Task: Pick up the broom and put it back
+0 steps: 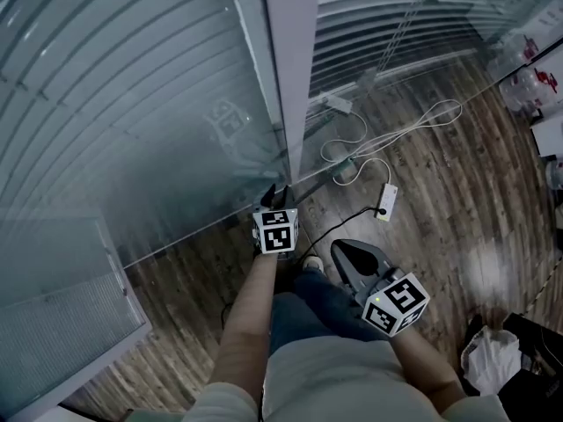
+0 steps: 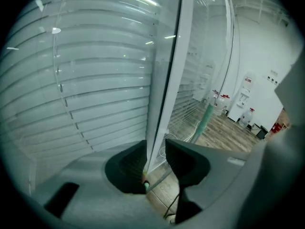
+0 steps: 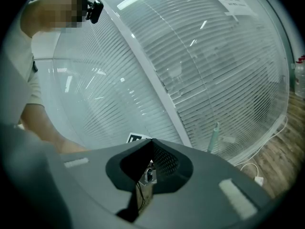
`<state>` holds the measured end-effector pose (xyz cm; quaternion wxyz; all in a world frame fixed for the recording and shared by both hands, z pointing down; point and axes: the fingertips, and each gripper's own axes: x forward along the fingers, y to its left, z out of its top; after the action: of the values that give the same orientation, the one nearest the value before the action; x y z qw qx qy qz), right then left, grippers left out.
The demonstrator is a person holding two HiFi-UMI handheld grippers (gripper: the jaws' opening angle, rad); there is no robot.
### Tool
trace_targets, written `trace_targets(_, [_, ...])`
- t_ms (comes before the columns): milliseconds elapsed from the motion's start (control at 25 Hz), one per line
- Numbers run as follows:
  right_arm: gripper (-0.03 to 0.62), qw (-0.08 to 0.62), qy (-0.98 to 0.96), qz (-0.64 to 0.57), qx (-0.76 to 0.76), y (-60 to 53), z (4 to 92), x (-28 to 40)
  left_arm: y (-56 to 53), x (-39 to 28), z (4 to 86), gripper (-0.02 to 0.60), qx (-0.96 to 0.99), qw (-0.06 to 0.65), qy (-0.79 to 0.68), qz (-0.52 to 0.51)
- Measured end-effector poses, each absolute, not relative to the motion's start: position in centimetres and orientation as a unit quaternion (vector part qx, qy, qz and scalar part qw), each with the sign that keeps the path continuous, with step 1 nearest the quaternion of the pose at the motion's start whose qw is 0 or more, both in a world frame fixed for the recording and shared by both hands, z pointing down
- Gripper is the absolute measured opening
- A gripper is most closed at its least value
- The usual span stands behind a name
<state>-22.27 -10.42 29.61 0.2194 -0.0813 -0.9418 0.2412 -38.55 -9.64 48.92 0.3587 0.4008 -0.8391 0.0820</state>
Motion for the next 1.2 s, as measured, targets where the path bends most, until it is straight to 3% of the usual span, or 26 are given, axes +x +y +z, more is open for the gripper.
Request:
trace_targets(440, [0.006,0.204,-0.947,0.236,-0.078,-10.2,28.2,-21.2,-7.4,-36.0,46.7,0.110,0.391,0.361,-0.843,0.071])
trace_targets(720, [0.006,0.193,-0.950,0.232,-0.083,-10.0,27.1,-20.6,-5.8,-33.7,44.3,0.071,0.386,0.351,-0.851,0.060])
trace_targets(920, [0.006,0.184,-0.953,0.228,-0.082,-10.0,26.1,-20.2,-4.6,-32.4,41.9,0.000,0.382,0.338,-0.859,0.049])
trace_targets(1200, [0.006,0.175,-0.958,0.218,-0.068,-10.5,24.9,-18.7,-4.0,-29.9,38.7,0.000,0.398,0.325,-0.858,0.031])
